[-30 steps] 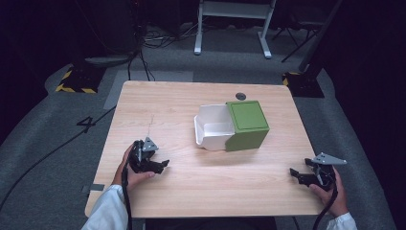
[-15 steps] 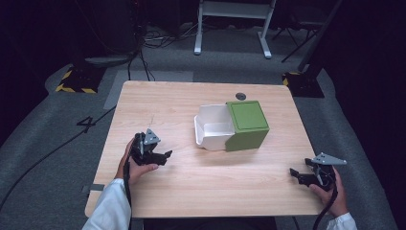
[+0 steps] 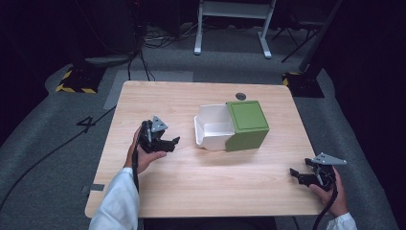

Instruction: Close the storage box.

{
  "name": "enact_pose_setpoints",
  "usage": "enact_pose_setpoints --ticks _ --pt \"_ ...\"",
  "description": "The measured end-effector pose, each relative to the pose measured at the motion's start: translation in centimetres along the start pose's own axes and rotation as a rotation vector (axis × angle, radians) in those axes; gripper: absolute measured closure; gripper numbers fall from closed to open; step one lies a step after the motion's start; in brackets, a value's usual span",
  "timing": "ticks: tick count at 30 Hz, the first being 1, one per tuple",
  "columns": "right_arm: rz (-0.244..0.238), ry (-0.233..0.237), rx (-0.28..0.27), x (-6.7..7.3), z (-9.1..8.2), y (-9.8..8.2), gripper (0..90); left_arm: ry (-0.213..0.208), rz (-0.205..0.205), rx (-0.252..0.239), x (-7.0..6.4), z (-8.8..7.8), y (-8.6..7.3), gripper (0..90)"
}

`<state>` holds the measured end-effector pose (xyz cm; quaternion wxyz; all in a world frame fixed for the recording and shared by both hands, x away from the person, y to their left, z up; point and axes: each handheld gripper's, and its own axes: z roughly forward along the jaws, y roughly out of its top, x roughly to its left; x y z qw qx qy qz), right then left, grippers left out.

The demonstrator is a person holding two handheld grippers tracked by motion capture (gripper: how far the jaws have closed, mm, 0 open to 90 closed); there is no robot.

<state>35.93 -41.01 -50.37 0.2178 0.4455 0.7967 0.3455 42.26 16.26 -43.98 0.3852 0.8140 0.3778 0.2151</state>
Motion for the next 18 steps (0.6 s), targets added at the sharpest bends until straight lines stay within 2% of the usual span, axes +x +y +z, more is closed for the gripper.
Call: enact_pose_setpoints --ticks 13,18 --pt "0.0 0.0 0.001 0.0 0.0 0.0 15.1 0.004 -0.002 -0.004 -0.4 2.2 2.1 20.8" --pt "0.0 0.0 0.001 0.0 0.0 0.0 15.1 0.012 -0.027 -0.004 -0.5 3.4 2.6 24.8"
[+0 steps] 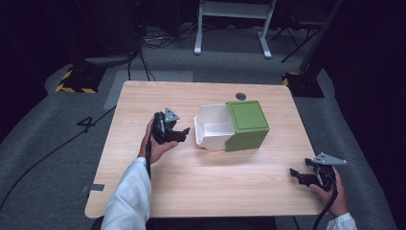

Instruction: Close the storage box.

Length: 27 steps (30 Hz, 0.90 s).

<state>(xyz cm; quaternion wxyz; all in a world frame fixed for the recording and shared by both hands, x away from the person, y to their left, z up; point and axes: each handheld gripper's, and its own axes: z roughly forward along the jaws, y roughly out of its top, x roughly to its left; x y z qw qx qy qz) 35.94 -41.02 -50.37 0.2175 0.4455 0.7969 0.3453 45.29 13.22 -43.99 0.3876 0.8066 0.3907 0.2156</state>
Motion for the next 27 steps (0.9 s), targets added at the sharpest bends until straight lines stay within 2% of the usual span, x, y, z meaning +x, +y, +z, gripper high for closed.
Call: enact_pose_setpoints --ticks 6,8,15,19,24,27 --pt "0.0 0.0 -0.001 0.0 0.0 0.0 15.0 -0.004 -0.011 -0.003 -0.3 1.4 0.4 26.3" --pt "0.0 0.0 -0.001 0.0 0.0 0.0 15.1 -0.022 -0.026 -0.006 -0.5 1.8 0.5 26.1" --pt "-0.001 -0.001 -0.001 0.0 0.0 0.0 15.0 -0.048 -0.018 0.019 -1.4 3.4 0.6 26.1" --pt "-0.001 -0.001 -0.001 0.0 0.0 0.0 15.1 -0.064 -0.03 0.023 -1.7 4.2 0.6 27.8" --pt "-0.001 -0.001 -0.001 0.0 0.0 0.0 15.1 -0.097 -0.068 0.032 -1.9 5.1 0.3 28.2" --pt "-0.003 -0.001 -0.002 0.0 0.0 0.0 15.1 -0.122 -0.091 0.029 -2.1 5.4 0.1 32.6"
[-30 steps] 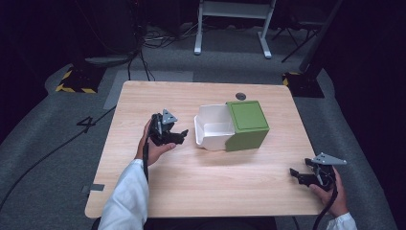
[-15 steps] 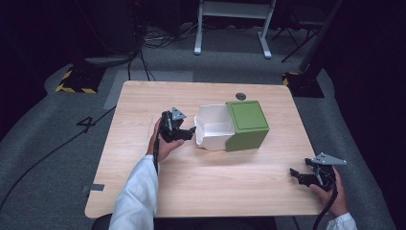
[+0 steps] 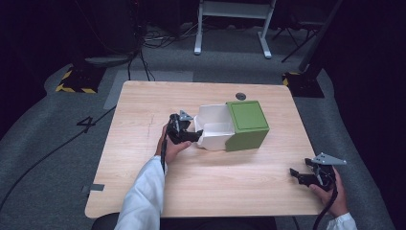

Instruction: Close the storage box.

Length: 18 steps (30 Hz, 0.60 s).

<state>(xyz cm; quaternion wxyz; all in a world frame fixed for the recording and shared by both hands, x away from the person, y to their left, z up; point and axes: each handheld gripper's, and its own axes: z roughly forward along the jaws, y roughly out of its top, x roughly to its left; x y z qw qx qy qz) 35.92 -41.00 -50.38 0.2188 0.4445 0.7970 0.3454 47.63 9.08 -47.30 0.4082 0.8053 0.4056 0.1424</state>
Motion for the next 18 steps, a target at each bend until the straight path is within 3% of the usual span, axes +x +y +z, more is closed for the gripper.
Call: enact_pose_setpoints --ticks 3,7,13,18 --pt "0.0 0.0 0.001 0.0 0.0 0.0 15.1 -0.029 -0.017 0.011 -0.5 0.7 -0.2 39.1" --pt "0.0 0.0 0.001 0.0 0.0 0.0 15.1 -0.017 -0.016 0.029 -0.8 1.1 -0.2 39.5" --pt "0.0 0.0 0.001 0.0 0.0 0.0 15.1 -0.006 -0.043 0.006 -1.0 1.1 -0.1 48.0" --pt "0.0 0.0 0.0 0.0 0.0 0.0 15.1 0.001 -0.052 0.006 -1.4 1.3 0.1 48.8"
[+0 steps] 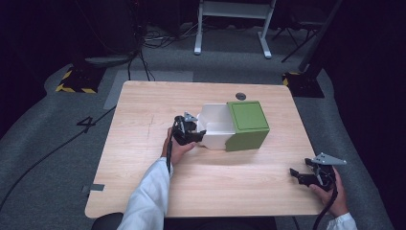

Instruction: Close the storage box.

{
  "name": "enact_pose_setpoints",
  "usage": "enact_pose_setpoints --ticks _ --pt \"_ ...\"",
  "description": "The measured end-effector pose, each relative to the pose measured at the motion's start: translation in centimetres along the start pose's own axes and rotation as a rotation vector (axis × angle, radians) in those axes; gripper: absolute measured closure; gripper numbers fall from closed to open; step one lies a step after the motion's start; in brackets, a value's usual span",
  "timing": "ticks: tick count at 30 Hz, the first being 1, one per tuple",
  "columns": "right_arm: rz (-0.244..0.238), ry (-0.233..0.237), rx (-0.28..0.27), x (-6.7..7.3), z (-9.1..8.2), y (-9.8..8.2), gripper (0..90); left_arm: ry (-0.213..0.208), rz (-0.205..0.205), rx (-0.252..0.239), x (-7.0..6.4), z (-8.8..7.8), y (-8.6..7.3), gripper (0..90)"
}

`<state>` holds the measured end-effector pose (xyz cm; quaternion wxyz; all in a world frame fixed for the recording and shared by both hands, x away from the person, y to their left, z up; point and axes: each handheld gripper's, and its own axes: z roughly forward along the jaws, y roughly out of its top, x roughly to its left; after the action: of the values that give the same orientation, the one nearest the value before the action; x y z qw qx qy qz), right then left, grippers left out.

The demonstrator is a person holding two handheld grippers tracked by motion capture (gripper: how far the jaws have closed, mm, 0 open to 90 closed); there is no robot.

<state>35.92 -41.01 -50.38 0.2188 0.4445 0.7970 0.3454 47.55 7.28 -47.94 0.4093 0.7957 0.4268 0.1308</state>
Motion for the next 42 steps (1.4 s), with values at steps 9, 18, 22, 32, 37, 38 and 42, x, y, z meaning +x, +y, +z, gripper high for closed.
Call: enact_pose_setpoints --ticks 9,18,22,32,37,38,42 --pt "0.001 0.0 0.0 0.0 0.0 0.0 15.1 -0.003 -0.014 -0.003 -1.3 0.9 0.4 47.7" --pt "0.001 0.002 0.001 0.0 0.0 0.0 15.1 0.001 -0.003 0.01 -2.5 1.9 1.1 47.5" --pt "0.002 0.002 0.002 0.0 0.0 0.0 15.1 0.002 0.006 0.009 -3.0 2.3 1.5 47.4" --pt "0.001 0.001 0.001 0.0 0.0 0.0 15.1 -0.014 0.026 0.006 -4.6 3.2 2.8 47.2" --pt "0.002 0.003 0.002 0.0 0.0 0.0 15.1 -0.019 0.036 0.011 -5.4 3.7 3.2 46.6" --pt "0.001 0.002 0.001 0.0 0.0 0.0 15.1 -0.019 0.039 0.013 -5.5 3.9 3.3 46.2" --pt "0.002 0.003 0.002 0.0 0.0 0.0 15.1 -0.021 0.048 0.018 -6.1 4.3 3.5 45.1"
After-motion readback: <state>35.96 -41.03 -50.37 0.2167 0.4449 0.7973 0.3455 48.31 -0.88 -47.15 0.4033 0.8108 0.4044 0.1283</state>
